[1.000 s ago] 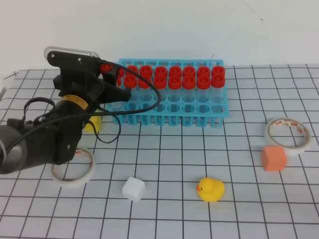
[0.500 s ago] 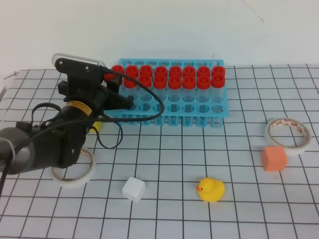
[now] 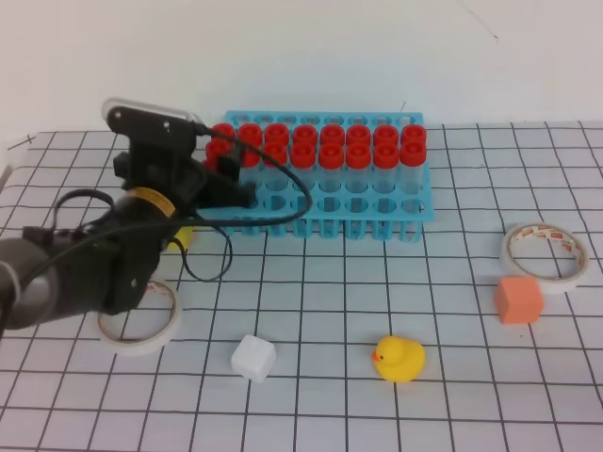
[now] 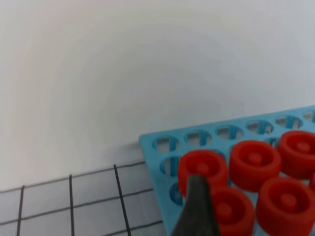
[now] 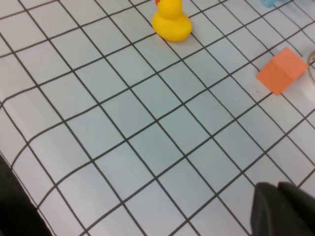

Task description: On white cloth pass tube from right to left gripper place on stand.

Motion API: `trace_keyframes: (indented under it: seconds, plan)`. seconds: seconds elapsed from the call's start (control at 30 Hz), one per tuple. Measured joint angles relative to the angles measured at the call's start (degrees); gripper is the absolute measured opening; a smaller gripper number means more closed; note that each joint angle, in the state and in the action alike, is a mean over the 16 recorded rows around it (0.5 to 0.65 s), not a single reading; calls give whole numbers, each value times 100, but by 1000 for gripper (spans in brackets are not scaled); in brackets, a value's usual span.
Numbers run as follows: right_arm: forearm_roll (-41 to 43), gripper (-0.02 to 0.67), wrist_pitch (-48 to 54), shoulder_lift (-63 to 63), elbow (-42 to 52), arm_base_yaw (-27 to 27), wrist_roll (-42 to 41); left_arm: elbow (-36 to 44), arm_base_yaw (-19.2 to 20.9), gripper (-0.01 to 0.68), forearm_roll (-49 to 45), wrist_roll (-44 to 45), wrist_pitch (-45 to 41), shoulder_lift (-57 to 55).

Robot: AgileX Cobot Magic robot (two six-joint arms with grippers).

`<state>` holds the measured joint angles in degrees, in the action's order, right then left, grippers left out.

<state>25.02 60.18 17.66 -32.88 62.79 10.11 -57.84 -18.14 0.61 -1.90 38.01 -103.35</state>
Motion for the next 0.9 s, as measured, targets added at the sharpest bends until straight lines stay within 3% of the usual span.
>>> trace_keyframes:
  seconds: [0.13,0.27,0.7,0.9]
  plan:
    - [0,-1,0,0,0,0,0,0,0,460,-2,115,-145,368]
    - [0,-1,0,0,0,0,0,0,0,428,17,372,-355,926]
    - [0,-1,0,0,0,0,0,70,0,103,26,1415,-2139,3279]
    - [0,-1,0,0,0,0,0,415,0,17,26,1548,-2878,4313]
